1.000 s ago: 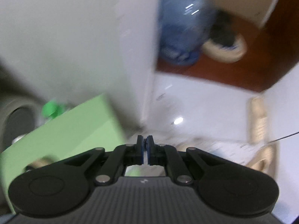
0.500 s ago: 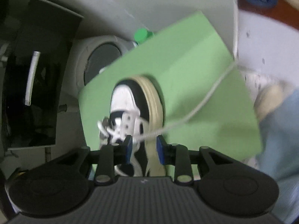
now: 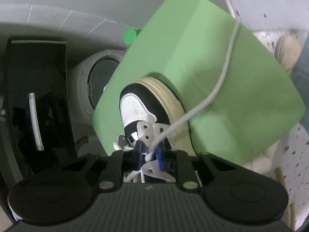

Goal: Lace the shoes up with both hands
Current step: 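Pull a white lace strand away from the sneaker with the right tool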

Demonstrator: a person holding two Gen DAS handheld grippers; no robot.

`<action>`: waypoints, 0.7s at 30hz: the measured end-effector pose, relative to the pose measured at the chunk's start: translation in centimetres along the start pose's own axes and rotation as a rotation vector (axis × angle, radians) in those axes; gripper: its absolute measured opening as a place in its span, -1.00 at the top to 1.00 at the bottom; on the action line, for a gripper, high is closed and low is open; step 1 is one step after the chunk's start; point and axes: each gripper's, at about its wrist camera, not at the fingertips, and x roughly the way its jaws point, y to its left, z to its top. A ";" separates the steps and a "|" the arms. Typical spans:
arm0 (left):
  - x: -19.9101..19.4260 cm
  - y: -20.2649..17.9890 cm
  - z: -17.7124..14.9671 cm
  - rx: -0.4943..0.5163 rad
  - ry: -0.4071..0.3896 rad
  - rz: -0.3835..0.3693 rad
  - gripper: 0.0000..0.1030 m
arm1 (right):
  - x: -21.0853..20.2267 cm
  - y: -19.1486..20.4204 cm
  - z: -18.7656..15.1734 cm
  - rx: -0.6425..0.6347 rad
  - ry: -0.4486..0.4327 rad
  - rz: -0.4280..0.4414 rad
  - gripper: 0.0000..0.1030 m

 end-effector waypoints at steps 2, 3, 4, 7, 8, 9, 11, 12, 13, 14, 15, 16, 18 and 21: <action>0.0 -0.1 -0.1 0.008 -0.004 0.000 0.95 | -0.2 0.6 0.1 -0.040 -0.021 -0.037 0.90; -0.1 -0.2 -0.1 0.013 -0.008 -0.001 0.95 | -0.4 0.9 0.2 -0.056 -0.031 -0.051 0.91; -0.1 -0.2 -0.1 0.018 -0.012 -0.002 0.95 | -0.6 1.2 0.3 -0.071 -0.045 -0.062 0.91; 0.0 -0.2 -0.1 0.017 -0.007 0.002 0.95 | -1.1 1.7 0.6 -0.103 -0.081 -0.091 0.94; 0.0 -0.1 -0.1 0.017 -0.004 0.004 0.95 | -1.6 1.9 0.6 -0.120 -0.109 -0.106 0.94; 0.0 -0.1 -0.1 0.016 -0.005 0.006 0.95 | -2.3 2.2 0.6 -0.140 -0.144 -0.123 0.94; 0.0 -0.1 -0.1 0.019 -0.007 0.003 0.95 | -3.8 2.5 0.8 -0.160 -0.202 -0.130 0.94; 0.0 -0.1 -0.1 0.019 -0.007 0.006 0.95 | -4.4 2.6 1.0 -0.164 -0.227 -0.131 0.94; 0.0 -0.2 -0.1 0.020 -0.006 0.003 0.95 | -4.9 2.6 1.3 -0.163 -0.252 -0.144 0.94; 0.0 -0.2 -0.1 0.020 -0.006 0.003 0.95 | -5.5 2.4 1.7 -0.155 -0.272 -0.149 0.94; 0.0 -0.3 -0.1 0.020 -0.006 0.007 0.95 | -5.9 2.0 2.3 -0.136 -0.284 -0.144 0.94; 0.0 -0.3 0.0 0.019 -0.006 0.008 0.95 | -6.5 1.5 2.8 -0.112 -0.301 -0.141 0.94; 0.1 -0.3 0.0 0.019 -0.006 0.007 0.95 | -8.2 0.4 3.8 -0.068 -0.350 -0.140 0.94; 0.1 -0.3 0.0 0.019 -0.006 0.010 0.95 | -11.0 -1.0 4.9 -0.013 -0.425 -0.127 0.94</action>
